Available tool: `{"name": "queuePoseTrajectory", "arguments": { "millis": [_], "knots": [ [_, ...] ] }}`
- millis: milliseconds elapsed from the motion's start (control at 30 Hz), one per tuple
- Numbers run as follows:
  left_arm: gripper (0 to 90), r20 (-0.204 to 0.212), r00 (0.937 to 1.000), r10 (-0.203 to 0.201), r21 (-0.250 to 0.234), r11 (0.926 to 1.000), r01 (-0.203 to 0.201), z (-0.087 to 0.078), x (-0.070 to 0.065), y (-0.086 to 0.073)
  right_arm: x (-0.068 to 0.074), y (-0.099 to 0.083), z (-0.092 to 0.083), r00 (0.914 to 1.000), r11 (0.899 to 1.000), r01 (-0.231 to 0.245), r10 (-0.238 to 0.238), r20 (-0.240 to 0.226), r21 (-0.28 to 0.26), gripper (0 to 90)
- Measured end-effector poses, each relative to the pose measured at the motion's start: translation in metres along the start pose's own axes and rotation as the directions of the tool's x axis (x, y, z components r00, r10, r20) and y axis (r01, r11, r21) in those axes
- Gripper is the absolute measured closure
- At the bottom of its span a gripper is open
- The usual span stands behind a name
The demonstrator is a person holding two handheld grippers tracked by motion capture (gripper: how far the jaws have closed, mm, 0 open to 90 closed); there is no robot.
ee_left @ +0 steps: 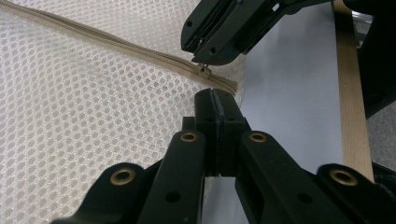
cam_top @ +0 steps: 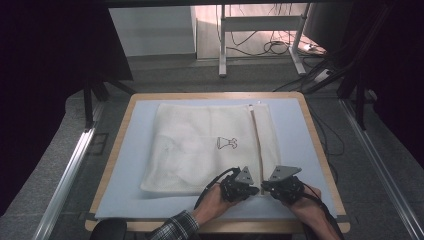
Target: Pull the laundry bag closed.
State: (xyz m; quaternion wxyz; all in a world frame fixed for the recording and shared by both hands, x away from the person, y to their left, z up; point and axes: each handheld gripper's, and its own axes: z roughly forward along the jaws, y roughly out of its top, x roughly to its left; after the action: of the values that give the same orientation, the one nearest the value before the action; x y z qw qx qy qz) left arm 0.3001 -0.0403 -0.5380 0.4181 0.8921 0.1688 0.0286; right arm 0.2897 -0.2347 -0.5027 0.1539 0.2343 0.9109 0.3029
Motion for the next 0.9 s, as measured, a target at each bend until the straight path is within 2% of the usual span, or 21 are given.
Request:
{"name": "queuePoseTrajectory", "arguments": {
  "millis": [267, 367, 633, 900],
  "knots": [
    [89.8, -0.006, 1.0000, 0.003, -0.003, 1.0000, -0.003, 0.0002, -0.0009, -0.0002, -0.0016, -0.0002, 0.0008, 1.0000, 1.000, -0.004, 0.004, -0.008, -0.004, 84.1],
    [89.9, 0.000, 0.9999, -0.012, -0.003, 0.9999, 0.012, 0.0003, -0.0002, -0.0001, -0.0023, 0.0011, 0.0021, 0.9999, 1.000, 0.010, -0.010, -0.005, -0.006, 84.3],
    [89.9, -0.013, 0.9998, 0.012, 0.006, 0.9999, -0.012, -0.0003, -0.0010, 0.0000, -0.0044, 0.0033, 0.0044, 0.9998, 1.000, 0.018, -0.018, 0.006, 0.002, 85.3],
    [89.9, -0.013, 0.9998, 0.012, 0.005, 0.9999, -0.012, -0.0002, -0.0015, -0.0001, -0.0071, 0.0062, 0.0061, 0.9985, 0.999, 0.032, -0.032, 0.044, 0.005, 85.7]
  ]
}}
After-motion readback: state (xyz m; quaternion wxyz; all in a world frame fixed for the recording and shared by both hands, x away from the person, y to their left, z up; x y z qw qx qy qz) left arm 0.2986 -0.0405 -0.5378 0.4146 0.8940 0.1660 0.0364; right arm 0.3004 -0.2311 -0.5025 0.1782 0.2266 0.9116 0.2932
